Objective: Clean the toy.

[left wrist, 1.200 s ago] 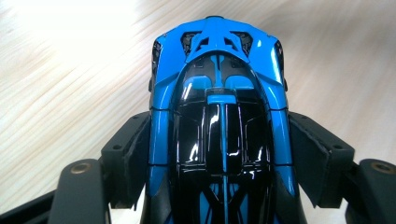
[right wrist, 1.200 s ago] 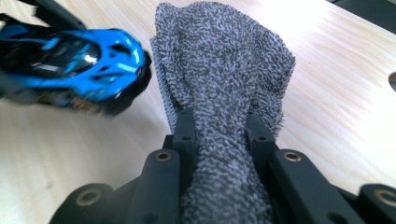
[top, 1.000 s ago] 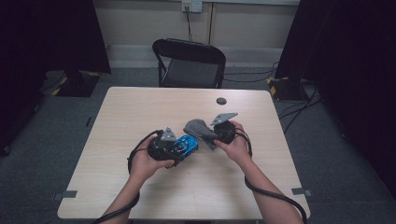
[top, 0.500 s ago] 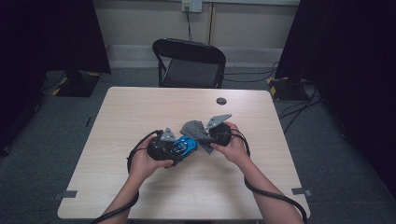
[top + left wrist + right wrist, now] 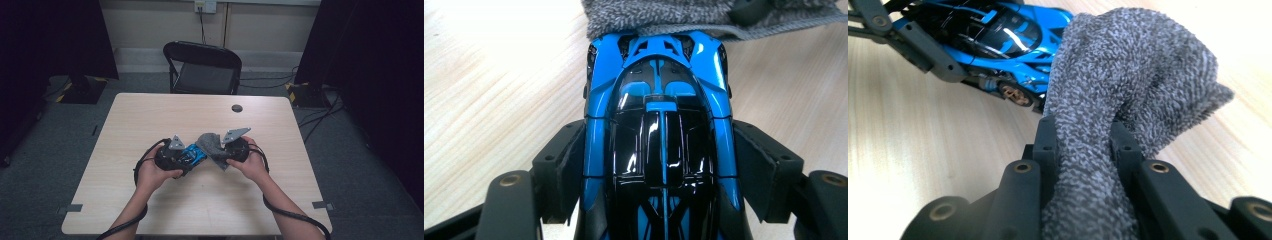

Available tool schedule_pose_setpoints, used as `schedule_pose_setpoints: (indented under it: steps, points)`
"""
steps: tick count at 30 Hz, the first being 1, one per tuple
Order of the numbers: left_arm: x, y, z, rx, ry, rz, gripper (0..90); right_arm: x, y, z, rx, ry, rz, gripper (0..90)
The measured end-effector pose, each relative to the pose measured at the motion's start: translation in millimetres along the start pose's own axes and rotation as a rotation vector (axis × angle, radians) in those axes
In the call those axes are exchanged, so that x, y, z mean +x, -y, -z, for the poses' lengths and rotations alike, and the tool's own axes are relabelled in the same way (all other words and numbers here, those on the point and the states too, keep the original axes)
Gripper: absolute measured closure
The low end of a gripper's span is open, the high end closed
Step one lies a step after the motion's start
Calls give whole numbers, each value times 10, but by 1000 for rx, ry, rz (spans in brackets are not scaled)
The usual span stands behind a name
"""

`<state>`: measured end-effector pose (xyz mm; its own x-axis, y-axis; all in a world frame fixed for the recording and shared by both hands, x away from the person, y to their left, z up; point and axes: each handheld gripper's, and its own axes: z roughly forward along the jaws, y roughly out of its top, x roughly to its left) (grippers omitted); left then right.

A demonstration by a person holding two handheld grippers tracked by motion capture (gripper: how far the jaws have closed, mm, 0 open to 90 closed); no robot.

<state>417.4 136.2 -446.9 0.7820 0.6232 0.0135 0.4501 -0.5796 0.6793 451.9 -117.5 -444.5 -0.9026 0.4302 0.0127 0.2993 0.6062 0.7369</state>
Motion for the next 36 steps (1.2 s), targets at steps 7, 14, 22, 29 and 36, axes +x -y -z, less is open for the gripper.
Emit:
schedule_pose_setpoints:
  steps: [7,14,22,29,36]
  points:
    - [30,24,-2,13,-12,11,284,40,72,-3,-2,-5,-17,720]
    - [68,45,5,12,-23,27,284,62,115,22,-6,-11,-32,719]
    - [113,67,24,14,-40,40,284,115,166,53,-2,-15,-38,719]
    - [126,70,37,15,-52,41,284,152,223,92,2,-28,-42,719]
    - [126,66,53,18,-73,39,284,189,284,147,-4,-54,-50,718]
